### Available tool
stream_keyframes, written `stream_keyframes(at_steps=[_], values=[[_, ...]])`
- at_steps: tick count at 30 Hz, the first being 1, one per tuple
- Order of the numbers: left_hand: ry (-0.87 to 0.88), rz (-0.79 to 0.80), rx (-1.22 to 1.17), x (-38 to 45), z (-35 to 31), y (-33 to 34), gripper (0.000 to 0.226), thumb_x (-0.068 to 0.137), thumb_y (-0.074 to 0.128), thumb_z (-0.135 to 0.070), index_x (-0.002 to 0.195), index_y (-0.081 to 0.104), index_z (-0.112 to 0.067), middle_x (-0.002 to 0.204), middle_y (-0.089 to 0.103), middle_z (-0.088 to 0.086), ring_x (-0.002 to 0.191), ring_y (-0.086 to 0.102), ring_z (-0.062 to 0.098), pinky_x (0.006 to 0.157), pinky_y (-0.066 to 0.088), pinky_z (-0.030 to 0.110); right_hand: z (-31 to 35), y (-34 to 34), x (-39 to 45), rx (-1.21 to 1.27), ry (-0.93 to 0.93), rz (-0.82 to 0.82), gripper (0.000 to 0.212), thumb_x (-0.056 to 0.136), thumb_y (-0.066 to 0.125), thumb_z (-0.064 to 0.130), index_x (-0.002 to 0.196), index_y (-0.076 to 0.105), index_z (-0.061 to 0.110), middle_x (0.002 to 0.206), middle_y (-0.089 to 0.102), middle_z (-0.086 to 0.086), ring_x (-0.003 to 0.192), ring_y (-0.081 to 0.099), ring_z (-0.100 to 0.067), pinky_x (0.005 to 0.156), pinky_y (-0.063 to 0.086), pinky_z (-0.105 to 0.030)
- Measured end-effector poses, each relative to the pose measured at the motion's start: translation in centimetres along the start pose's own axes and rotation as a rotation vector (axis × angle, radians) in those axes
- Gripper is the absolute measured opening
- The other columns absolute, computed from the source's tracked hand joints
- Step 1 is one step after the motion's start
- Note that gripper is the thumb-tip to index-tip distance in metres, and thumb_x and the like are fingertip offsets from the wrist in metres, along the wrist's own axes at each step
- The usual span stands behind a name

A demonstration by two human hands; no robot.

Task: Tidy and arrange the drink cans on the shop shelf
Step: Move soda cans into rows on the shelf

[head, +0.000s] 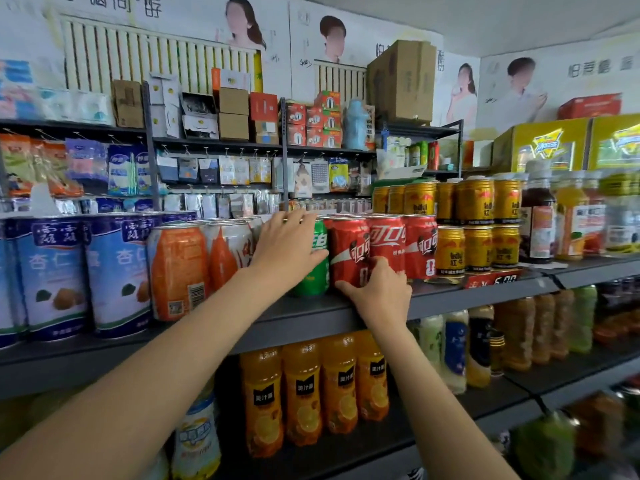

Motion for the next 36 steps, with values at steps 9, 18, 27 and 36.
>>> stream_keyframes(at_steps=[9,18,27,36], values=[[-0.051,-0.017,-0.112,0.6,0.8,0.4,0.052,0.084,0.063,-0.034,0.127,0.041,-0.014,0.124,0.052,0.007,0.116,0.046,0.026,0.091,0.04,0.036,0.0,0.6,0.9,-0.112,0.049,-0.029,0.074,0.071,0.069,0.056,0.12,0.04,0.008,0.126,0.048,-0.009,0.121,0.044,-0.029,0.1,0.031,-0.044],[-0.042,-0.032,-0.131,0.6,1.1,0.7,0.049,0.084,0.062,-0.035,0.125,0.042,-0.017,0.126,0.051,0.003,0.117,0.045,0.024,0.093,0.038,0.034,-0.2,0.6,1.6,-0.154,0.034,0.003,0.08,0.067,0.068,0.063,0.118,0.037,0.01,0.125,0.05,-0.01,0.118,0.048,-0.029,0.099,0.033,-0.048],[-0.047,-0.052,-0.128,0.5,1.1,0.8,0.05,0.086,0.059,-0.035,0.129,0.04,-0.017,0.13,0.048,0.002,0.12,0.042,0.023,0.096,0.036,0.032,-0.3,0.4,1.6,-0.095,0.053,0.026,0.065,0.074,0.065,0.058,0.113,0.046,0.01,0.118,0.056,-0.007,0.112,0.053,-0.028,0.1,0.031,-0.048],[0.043,-0.35,-0.139,-3.3,1.9,-3.8,0.042,0.093,0.048,-0.019,0.134,0.042,-0.017,0.138,0.043,-0.003,0.131,0.034,0.013,0.108,0.015,0.023,5.0,-3.3,0.4,0.061,-0.204,-0.205,0.046,0.086,0.055,0.047,0.114,0.045,0.012,0.114,0.05,-0.005,0.109,0.047,-0.024,0.093,0.032,-0.043]])
Point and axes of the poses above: each hand's wrist, its own x-axis towards the middle knuckle, its own y-axis out of the palm, z = x × y, the point moved 8 cm from there along x, towards the middle knuckle
